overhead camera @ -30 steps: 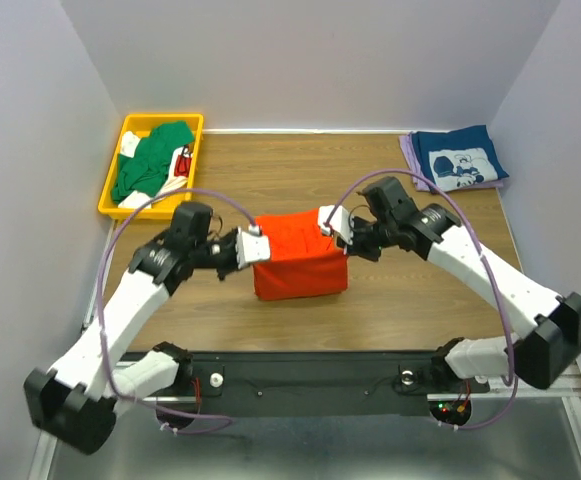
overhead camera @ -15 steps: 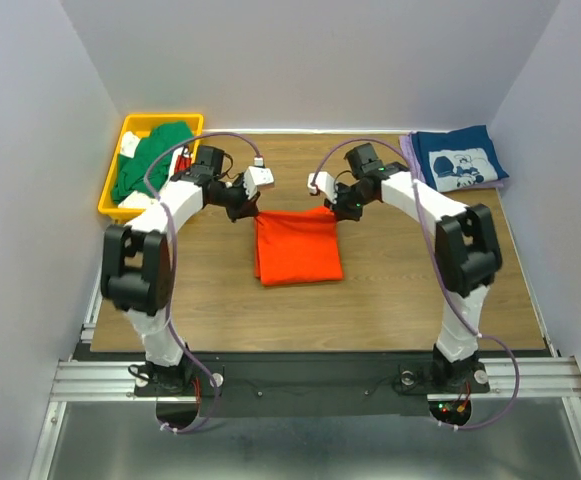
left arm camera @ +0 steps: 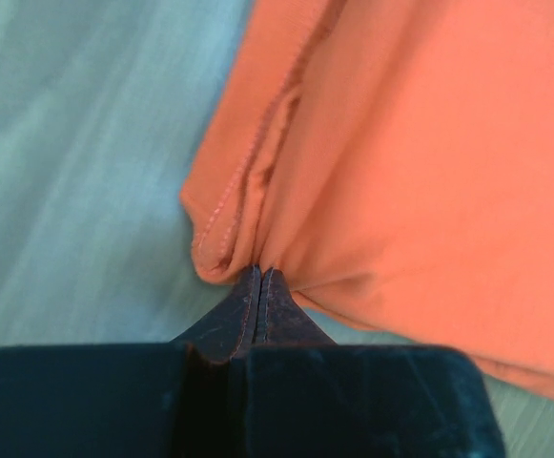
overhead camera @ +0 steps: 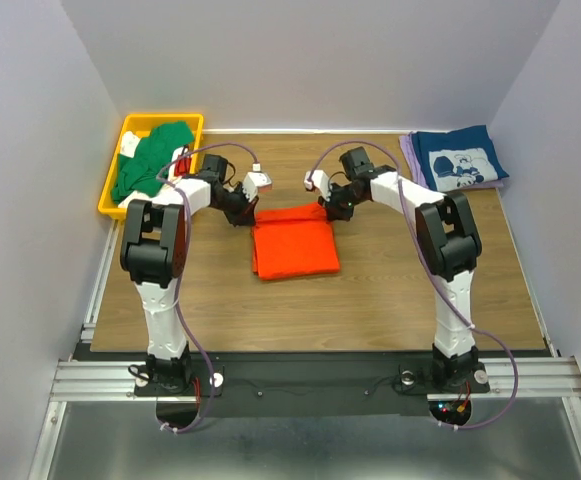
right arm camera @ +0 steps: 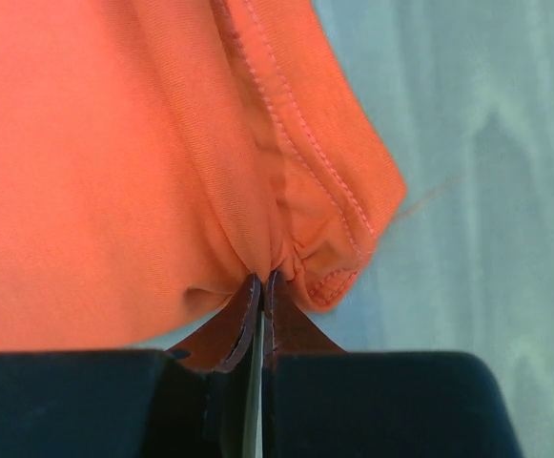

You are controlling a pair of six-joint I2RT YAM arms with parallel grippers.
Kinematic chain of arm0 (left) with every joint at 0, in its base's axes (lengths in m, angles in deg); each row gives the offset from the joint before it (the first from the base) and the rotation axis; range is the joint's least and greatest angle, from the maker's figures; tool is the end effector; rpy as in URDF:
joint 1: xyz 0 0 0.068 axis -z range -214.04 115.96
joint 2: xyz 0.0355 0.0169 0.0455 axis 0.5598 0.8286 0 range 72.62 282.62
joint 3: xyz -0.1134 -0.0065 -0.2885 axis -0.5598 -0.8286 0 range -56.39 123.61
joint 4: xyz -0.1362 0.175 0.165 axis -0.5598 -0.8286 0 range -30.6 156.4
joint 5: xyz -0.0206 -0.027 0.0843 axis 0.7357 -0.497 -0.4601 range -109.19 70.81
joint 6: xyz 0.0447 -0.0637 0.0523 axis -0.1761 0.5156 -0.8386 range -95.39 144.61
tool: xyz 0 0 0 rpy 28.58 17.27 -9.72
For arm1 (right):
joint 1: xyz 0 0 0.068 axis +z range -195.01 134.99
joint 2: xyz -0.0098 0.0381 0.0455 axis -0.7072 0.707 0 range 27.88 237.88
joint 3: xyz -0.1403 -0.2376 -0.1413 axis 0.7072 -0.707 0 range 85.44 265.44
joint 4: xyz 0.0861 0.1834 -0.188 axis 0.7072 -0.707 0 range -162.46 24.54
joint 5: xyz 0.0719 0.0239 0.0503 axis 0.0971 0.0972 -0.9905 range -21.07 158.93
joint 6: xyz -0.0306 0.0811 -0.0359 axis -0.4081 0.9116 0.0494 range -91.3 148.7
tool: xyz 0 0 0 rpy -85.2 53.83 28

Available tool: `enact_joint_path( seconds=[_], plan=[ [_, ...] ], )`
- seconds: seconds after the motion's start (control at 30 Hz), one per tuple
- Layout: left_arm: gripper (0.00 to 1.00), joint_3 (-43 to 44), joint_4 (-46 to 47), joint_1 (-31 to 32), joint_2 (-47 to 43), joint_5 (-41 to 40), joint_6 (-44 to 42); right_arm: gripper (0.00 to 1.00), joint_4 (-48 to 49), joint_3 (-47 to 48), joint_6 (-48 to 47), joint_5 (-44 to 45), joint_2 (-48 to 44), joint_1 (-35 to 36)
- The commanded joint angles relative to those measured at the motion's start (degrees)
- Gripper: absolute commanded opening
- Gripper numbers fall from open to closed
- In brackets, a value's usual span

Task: Fold and stack the t-shirts
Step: Fold the tshirt

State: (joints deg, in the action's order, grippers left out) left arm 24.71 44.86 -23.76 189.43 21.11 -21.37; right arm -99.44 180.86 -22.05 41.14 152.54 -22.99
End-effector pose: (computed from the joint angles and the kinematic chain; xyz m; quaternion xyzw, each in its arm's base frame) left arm 0.4607 -0.1393 0.1632 0.5103 0.7486 -0.2334 0.3532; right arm 0.4637 0.2300 0.1541 -0.6049 0.7273 0.1706 0.2757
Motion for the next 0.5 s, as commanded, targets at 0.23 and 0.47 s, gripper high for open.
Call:
enact_joint_path(
  seconds=[0.23,0.47],
  plan=[
    [0.0,-21.6,-5.7,7.6,-22.6,1.4,-3.2,0.02,-2.8,-24.3,7.7,-5.1,-20.9,2.4],
    [0.36,-21.4,-6.3,6.9,-30.7,2.6,-4.6,0.53,-4.1,-20.8,15.9,-2.2,-26.3,0.7]
  ],
)
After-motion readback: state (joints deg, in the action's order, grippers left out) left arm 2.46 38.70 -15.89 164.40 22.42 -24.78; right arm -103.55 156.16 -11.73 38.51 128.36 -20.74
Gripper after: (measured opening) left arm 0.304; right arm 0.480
